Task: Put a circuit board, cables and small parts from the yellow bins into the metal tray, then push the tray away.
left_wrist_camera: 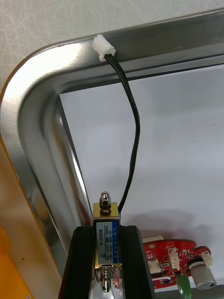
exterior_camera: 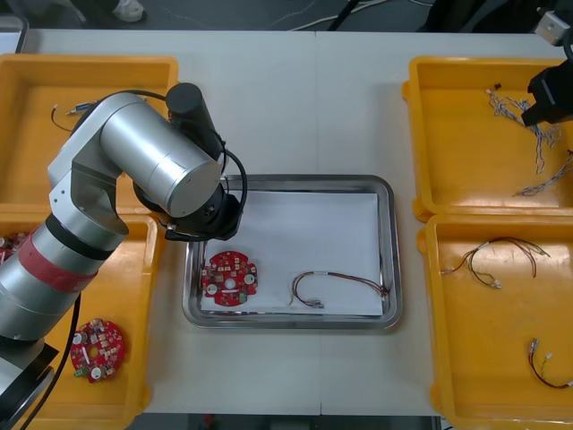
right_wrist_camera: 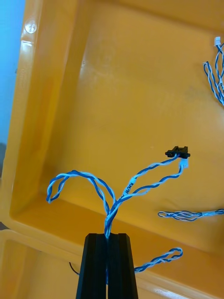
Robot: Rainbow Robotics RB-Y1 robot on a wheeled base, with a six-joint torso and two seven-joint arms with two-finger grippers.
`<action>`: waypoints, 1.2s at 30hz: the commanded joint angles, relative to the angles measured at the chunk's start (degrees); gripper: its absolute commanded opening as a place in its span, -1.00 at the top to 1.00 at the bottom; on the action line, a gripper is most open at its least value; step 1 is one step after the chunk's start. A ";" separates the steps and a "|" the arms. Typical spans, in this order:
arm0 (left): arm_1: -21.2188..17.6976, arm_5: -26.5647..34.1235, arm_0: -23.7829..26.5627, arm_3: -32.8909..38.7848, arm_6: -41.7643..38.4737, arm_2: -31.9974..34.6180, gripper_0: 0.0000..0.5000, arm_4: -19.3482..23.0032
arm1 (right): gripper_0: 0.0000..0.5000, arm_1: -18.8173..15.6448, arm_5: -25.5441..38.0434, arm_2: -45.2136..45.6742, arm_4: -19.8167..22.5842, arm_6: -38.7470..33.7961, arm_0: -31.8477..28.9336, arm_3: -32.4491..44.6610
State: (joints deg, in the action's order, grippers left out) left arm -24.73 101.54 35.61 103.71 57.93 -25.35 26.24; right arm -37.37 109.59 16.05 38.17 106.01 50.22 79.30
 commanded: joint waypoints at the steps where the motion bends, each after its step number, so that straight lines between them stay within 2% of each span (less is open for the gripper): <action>1: 1.35 -0.38 1.04 0.36 -2.21 -1.02 1.00 -1.54 | 1.00 -2.97 0.41 2.32 2.70 0.69 -3.91 7.45; 18: 1.97 -3.55 0.51 -1.23 -1.68 -2.43 1.00 -2.77 | 1.00 -3.41 0.41 3.55 15.80 -0.89 -19.02 27.58; 32: 2.06 -5.92 -0.37 -2.54 -0.98 -3.13 1.00 -4.18 | 1.00 -3.41 0.41 3.02 22.56 -2.56 -26.41 40.94; 36: 2.06 -6.62 -0.37 -3.16 -0.72 -3.13 1.00 -4.27 | 1.00 -3.06 0.41 2.49 22.91 -3.09 -27.72 43.48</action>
State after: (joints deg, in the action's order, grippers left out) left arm -24.13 95.89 35.47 100.44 57.94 -27.40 22.67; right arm -38.32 109.78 17.83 60.39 105.31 24.08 119.59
